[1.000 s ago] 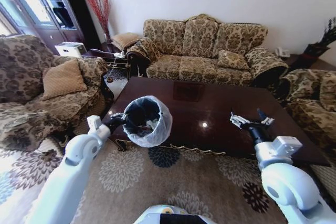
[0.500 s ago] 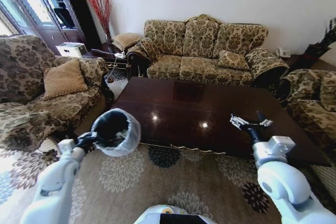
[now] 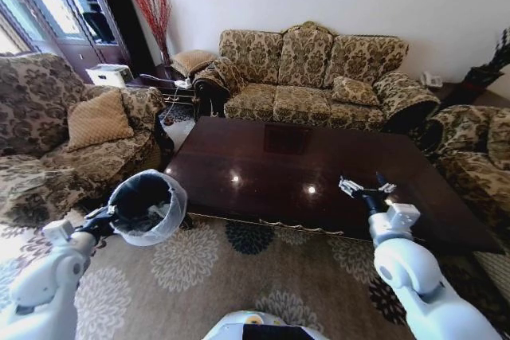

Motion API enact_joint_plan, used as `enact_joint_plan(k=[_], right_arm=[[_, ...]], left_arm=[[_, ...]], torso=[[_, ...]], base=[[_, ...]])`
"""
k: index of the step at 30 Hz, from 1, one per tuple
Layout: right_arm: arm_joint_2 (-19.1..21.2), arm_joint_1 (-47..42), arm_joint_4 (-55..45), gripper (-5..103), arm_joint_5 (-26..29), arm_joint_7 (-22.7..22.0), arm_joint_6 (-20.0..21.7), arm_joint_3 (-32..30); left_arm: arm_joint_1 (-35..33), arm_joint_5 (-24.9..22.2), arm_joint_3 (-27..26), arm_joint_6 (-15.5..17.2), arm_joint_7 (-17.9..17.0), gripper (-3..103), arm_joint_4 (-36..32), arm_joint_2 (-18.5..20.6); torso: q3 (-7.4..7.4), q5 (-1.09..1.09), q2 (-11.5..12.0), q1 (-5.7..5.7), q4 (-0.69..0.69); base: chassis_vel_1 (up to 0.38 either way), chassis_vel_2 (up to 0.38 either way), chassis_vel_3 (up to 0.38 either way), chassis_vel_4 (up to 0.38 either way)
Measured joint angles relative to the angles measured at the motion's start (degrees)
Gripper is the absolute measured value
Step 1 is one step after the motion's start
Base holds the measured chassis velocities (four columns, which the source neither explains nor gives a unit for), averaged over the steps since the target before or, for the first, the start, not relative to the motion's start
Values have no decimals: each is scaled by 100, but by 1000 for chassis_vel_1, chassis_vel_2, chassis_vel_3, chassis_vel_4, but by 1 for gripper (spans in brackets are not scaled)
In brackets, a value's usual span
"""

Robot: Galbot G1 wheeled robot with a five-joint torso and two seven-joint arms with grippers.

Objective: Move to the front of the table and place the trash on the table into the trash bin.

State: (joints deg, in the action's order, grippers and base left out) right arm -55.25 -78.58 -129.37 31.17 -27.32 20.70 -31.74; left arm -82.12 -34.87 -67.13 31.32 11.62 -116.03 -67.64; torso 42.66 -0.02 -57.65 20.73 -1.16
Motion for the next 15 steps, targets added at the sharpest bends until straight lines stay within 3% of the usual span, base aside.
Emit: enact_joint_plan(k=[2,15], right_arm=[[3,41,73,100,-3,6,0,11],[-123,-101,147,100,-88,42,-97,-130]], left_arm=[[92,-282,19,157,-4,2,-288,79],[-117,-671,-431,722,-50,2,-1434,505]], torso=[[0,3,0,0,0],[-1,2,0,-1,-3]], base=[[0,0,0,0],[0,0,0,0]])
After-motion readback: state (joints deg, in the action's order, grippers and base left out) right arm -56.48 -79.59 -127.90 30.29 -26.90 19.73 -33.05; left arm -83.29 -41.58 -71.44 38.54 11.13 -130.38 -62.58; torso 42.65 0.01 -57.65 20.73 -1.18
